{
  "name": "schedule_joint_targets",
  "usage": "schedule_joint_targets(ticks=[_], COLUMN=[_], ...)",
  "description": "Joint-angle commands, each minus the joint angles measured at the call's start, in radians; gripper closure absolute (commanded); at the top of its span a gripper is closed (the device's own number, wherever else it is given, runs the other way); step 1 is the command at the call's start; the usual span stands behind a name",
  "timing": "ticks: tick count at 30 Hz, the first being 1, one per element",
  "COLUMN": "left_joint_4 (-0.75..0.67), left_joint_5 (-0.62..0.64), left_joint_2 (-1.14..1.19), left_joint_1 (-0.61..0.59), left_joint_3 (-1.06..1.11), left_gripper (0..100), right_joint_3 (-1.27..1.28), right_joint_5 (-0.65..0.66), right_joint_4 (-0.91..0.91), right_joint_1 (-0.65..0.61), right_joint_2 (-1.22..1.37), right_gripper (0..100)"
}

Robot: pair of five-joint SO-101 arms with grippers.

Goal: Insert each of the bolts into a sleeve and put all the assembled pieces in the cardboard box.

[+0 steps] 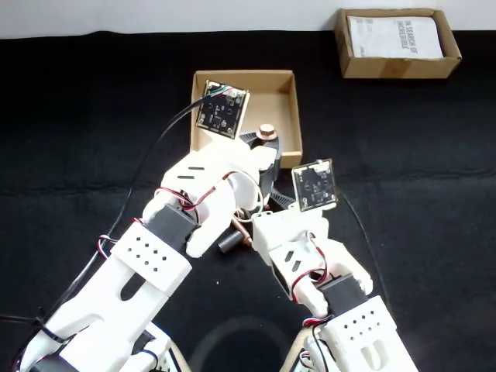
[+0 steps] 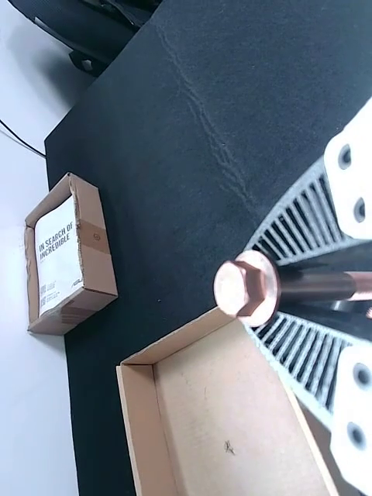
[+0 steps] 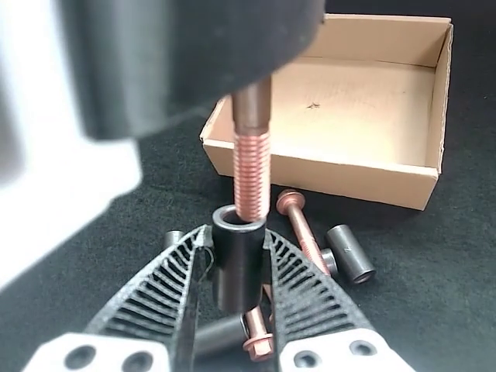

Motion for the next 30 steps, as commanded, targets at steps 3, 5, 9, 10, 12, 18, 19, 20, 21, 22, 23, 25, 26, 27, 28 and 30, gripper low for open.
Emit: schedule_joint_targets(ticks=[3,5,9,10,12,18,19,20,21,22,23,25,26,27,28,30], left_joint_4=[-0.017,-0.017,-0.018,-0.017,-0.021,-0.023,-0.023,-0.023,-0.021,-0.021,-0.021,-0.017,-0.014,0.002,0.028,0.08], left_joint_5=[0.002,0.002,0.0,0.0,0.002,0.003,0.005,0.005,0.005,0.005,0.005,0.002,0.002,0.002,0.002,0.005], left_joint_2=[-0.002,-0.002,-0.002,-0.002,-0.002,-0.002,-0.002,-0.002,-0.002,-0.002,-0.002,-0.002,-0.002,-0.002,-0.004,-0.01], left_joint_1=[0.004,-0.007,-0.03,-0.031,-0.03,-0.031,-0.03,-0.027,-0.025,-0.022,-0.015,-0.007,-0.005,-0.005,-0.005,-0.005], left_joint_3=[-0.004,0.004,0.047,0.059,0.094,0.142,0.142,0.143,0.143,0.15,0.157,0.166,0.168,0.168,0.165,0.163], left_gripper=[99,99,99,99,99,99,99,99,99,99,99,99,99,98,94,82], right_joint_3=[-0.051,-0.051,-0.051,-0.051,-0.051,-0.051,-0.051,-0.051,-0.051,-0.051,-0.051,-0.051,-0.051,-0.051,-0.051,-0.053], right_joint_5=[-0.009,-0.009,-0.009,-0.009,-0.009,-0.008,-0.008,-0.006,-0.006,-0.006,-0.006,-0.005,-0.005,-0.005,-0.005,-0.005], right_joint_4=[0.002,0.002,0.002,0.002,0.002,0.002,0.002,0.002,0.001,0.001,0.001,0.001,0.001,0.001,0.001,0.001], right_joint_1=[-0.004,-0.004,-0.004,-0.004,-0.004,-0.004,-0.004,-0.004,-0.004,-0.004,-0.004,-0.004,-0.004,-0.004,-0.004,-0.004], right_joint_2=[-0.028,-0.028,-0.028,-0.028,-0.028,-0.028,-0.028,-0.028,-0.028,-0.028,-0.028,-0.028,-0.028,-0.028,-0.028,-0.028], right_gripper=[99.1,99.1,99.1,99.1,99.1,99.1,99.1,99.1,99.1,99.1,99.1,99.1,99.1,99.1,99.1,99.1])
